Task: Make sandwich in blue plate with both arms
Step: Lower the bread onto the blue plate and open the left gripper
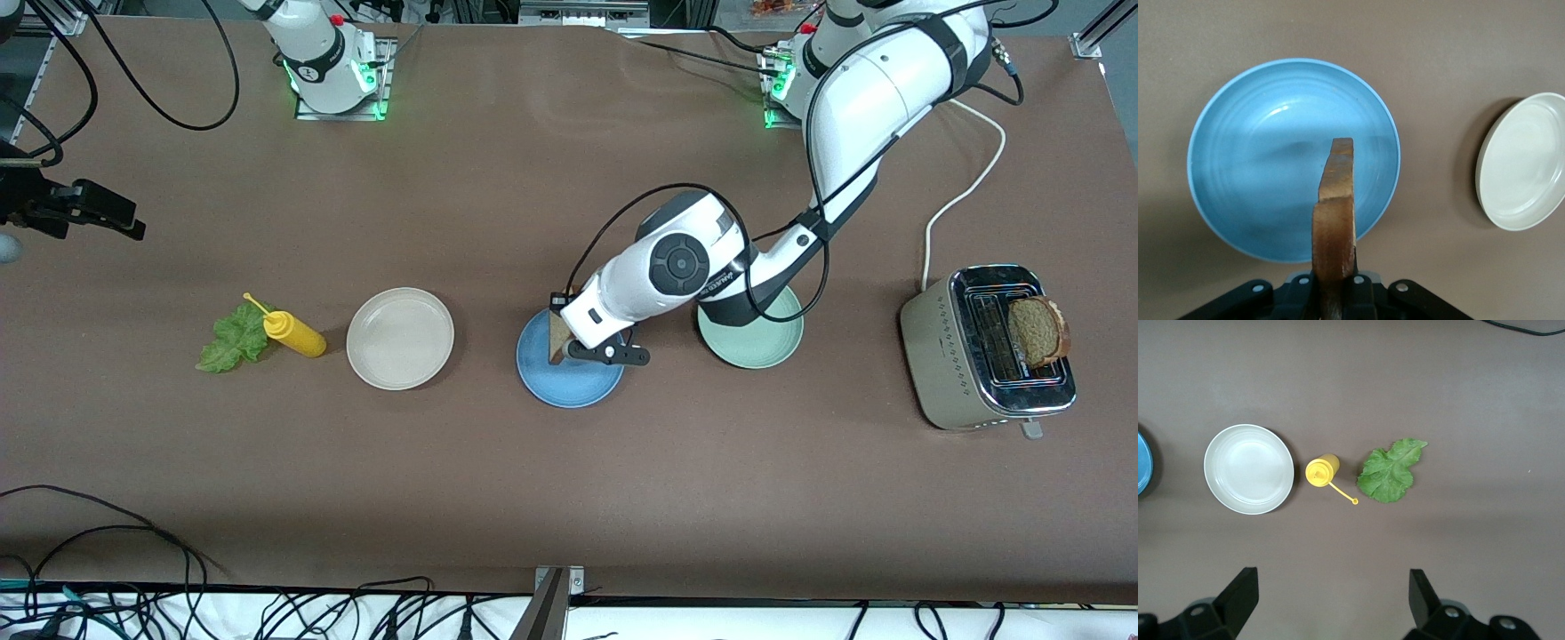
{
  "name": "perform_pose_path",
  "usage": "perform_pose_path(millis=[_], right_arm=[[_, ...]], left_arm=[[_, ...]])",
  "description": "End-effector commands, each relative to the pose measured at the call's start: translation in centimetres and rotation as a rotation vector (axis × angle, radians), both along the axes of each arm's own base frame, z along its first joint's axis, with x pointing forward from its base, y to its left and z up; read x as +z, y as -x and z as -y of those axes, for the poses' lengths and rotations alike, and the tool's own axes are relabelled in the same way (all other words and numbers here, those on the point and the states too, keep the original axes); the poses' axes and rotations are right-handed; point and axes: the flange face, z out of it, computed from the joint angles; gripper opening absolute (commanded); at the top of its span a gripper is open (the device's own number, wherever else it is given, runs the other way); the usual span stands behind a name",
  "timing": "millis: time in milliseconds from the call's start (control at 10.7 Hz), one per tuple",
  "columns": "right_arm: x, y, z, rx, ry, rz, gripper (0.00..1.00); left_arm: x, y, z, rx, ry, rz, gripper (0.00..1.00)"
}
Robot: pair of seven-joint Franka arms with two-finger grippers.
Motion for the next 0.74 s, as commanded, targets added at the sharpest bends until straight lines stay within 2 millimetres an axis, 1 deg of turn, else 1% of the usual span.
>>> perform_pose_path(millis=[0, 186, 372, 466, 559, 652], right_arm=[[0.6, -0.1, 0.0, 0.006, 0.0, 0.008, 1.0], [0.6, -0.1, 0.0, 0.006, 0.0, 0.005, 1.0], [0.7, -0.1, 0.2, 0.007, -0.001, 0.008, 1.0], [0.5, -0.1, 0.2, 0.007, -0.002, 0.004, 1.0], [0.5, -0.1, 0.2, 0.007, -0.003, 0.002, 1.0], [0.5, -0.1, 0.3, 0.007, -0.003, 0.001, 1.0]], left_arm=[[-1.9, -1.2, 0.1, 0.018, 0.059, -0.01, 0.0], [-2.7, -1.4, 0.0, 0.029, 0.064, -0.008, 0.0], [-2.8, -1.6, -0.3, 0.032, 0.062, -0.006, 0.4], [-2.7, -1.8, -0.5, 0.034, 0.061, -0.005, 0.86], [-2.6, -1.9, -0.7, 0.04, 0.06, -0.002, 1.0], [-2.4, -2.1, -0.9, 0.042, 0.059, 0.0, 1.0]])
